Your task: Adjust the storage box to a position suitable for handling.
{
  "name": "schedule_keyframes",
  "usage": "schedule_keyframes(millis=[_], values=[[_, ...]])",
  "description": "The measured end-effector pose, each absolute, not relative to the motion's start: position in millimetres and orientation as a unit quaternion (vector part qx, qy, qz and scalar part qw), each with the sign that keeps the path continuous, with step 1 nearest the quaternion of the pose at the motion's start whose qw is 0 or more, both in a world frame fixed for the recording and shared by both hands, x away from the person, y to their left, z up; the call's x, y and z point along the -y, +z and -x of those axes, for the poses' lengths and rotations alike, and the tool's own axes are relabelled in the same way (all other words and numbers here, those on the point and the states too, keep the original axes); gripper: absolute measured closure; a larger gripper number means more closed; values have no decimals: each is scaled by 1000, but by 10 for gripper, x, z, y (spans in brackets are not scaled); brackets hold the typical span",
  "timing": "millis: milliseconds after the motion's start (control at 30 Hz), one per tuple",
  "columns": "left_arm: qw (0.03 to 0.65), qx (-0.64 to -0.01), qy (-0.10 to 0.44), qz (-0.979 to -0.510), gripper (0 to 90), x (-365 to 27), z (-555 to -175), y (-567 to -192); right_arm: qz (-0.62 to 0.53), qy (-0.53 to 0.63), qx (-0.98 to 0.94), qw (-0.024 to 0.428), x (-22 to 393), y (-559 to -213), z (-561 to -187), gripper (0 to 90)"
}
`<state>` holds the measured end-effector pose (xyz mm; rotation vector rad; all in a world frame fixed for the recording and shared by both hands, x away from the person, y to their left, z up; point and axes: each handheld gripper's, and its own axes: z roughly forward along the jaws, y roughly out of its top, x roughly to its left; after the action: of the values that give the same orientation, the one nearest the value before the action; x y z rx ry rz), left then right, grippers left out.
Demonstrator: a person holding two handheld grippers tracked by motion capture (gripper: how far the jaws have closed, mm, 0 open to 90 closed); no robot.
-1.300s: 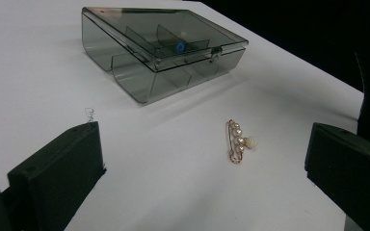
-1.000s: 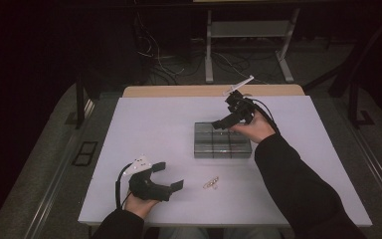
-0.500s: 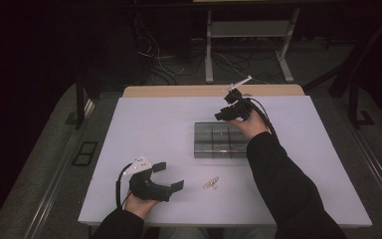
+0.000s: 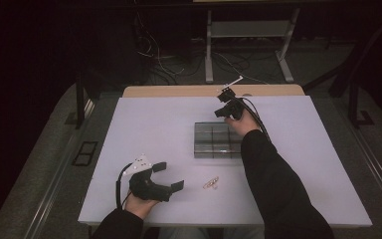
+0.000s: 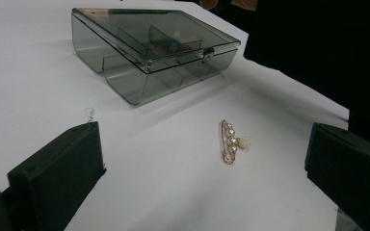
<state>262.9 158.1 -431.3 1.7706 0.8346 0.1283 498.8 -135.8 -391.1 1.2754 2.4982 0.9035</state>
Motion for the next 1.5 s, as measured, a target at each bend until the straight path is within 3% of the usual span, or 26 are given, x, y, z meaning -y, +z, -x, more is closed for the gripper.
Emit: schedule_keyframes(millis=[533, 1500], values=[[557, -355, 53, -749, 0, -1578, -2635, -4317, -428, 275, -858, 74, 1256, -4092, -5041, 897], [561, -357, 53, -745, 0, -1591, -2645, -4310, -429, 252, -866, 53, 1225, -4073, -4933, 898]])
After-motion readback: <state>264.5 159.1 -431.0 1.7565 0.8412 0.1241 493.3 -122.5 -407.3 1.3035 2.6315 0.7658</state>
